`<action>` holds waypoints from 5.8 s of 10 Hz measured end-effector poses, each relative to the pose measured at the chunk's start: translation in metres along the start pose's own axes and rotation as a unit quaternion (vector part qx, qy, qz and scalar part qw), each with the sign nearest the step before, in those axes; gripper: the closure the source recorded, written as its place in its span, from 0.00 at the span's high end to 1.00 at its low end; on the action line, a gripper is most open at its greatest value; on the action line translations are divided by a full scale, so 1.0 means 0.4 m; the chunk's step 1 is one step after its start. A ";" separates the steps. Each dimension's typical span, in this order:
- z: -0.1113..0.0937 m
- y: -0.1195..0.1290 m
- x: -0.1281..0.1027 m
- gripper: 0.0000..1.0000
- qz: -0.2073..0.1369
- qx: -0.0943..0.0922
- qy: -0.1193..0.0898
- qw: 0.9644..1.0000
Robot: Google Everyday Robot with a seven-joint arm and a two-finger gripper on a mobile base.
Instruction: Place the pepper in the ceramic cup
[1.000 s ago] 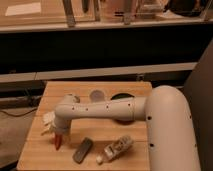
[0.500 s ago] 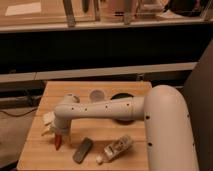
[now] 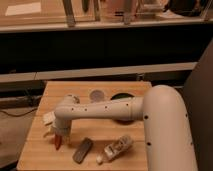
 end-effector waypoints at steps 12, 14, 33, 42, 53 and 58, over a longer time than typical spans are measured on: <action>-0.113 0.003 0.009 0.02 0.021 0.007 0.026 0.999; -0.185 -0.004 0.032 0.02 0.030 0.017 0.034 0.999; -0.527 0.046 0.227 0.02 0.129 0.095 0.072 0.984; -0.627 0.170 0.366 0.02 0.196 0.135 0.101 0.966; -0.634 0.203 0.402 0.02 0.211 0.144 0.109 0.961; -0.634 0.220 0.410 0.11 0.218 0.148 0.113 0.958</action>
